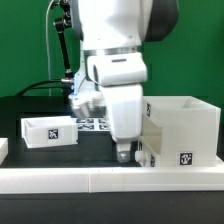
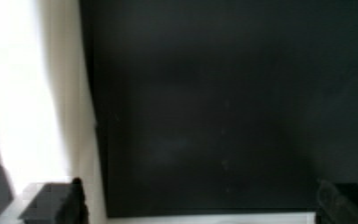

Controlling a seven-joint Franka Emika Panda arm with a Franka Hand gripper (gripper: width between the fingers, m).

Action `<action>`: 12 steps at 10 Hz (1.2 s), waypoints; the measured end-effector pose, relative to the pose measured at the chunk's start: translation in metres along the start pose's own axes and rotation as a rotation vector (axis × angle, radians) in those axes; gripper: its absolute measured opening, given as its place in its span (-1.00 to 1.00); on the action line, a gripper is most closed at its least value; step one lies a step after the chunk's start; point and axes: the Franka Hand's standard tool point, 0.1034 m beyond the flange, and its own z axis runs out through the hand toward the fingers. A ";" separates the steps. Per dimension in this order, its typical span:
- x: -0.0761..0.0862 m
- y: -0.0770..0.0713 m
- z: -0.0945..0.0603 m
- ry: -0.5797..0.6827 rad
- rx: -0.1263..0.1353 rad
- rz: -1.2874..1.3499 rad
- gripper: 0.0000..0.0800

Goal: Assemble drawer

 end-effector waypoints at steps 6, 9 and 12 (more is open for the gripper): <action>-0.022 -0.061 -0.028 -0.035 -0.021 0.113 0.62; -0.021 -0.062 -0.025 -0.032 -0.016 0.128 0.62; -0.030 -0.064 -0.027 -0.032 -0.022 0.385 0.62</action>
Offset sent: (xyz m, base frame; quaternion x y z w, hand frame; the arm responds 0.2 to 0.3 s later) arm -0.0422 -0.0088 0.0098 -0.0010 -0.0086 0.0559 0.9984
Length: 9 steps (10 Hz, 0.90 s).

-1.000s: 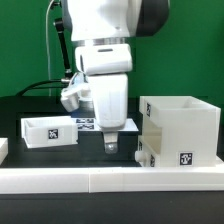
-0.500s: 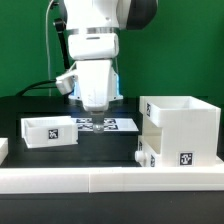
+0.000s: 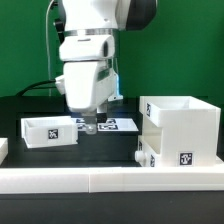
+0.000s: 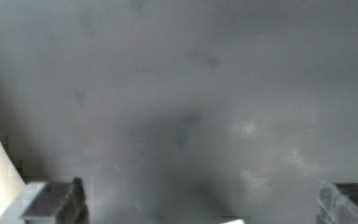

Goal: Assemble drawer

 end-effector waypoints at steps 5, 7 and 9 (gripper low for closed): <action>-0.008 -0.015 -0.016 -0.007 -0.008 0.492 0.62; -0.005 -0.016 -0.016 0.005 0.000 0.638 0.62; -0.016 -0.022 -0.020 0.004 -0.004 0.703 0.62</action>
Offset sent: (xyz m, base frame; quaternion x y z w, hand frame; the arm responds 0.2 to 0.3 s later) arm -0.0096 0.0005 0.0125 0.0025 -0.0051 0.1665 0.9860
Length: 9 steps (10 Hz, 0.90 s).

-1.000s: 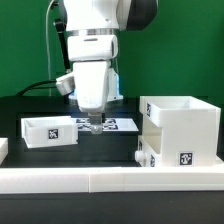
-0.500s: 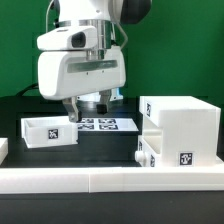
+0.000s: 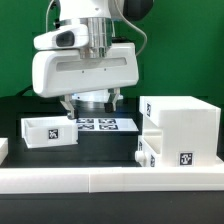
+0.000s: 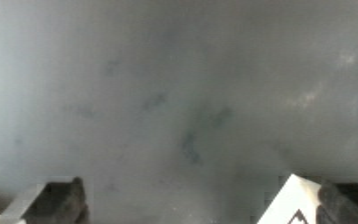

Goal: Assemble drawer

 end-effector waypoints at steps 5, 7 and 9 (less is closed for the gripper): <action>-0.079 0.001 -0.001 -0.022 -0.023 0.012 0.62; -0.078 0.001 -0.001 -0.021 -0.024 0.010 0.62; -0.078 0.001 -0.001 -0.022 -0.023 0.010 0.62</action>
Offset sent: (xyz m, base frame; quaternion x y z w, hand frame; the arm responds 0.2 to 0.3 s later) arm -0.0515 -0.0278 -0.0019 -0.0033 0.0060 0.0311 0.9995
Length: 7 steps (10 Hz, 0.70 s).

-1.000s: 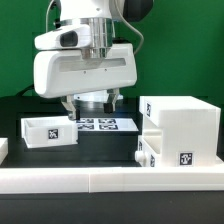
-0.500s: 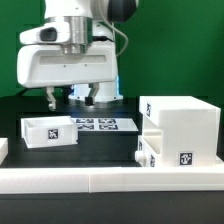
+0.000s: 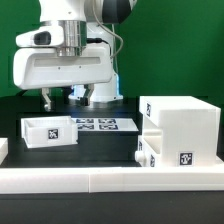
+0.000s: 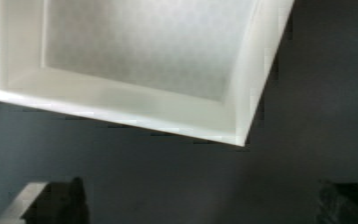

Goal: Assemble drawer

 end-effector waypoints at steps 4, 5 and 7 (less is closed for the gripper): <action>-0.022 -0.009 0.019 0.005 -0.006 0.008 0.62; -0.025 -0.012 0.024 0.005 -0.004 0.008 0.62; -0.030 -0.017 0.035 -0.001 0.006 0.006 0.62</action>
Offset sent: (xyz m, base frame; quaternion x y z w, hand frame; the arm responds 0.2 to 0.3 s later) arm -0.0258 -0.0043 -0.0147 -0.0213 0.0078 0.0080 0.9997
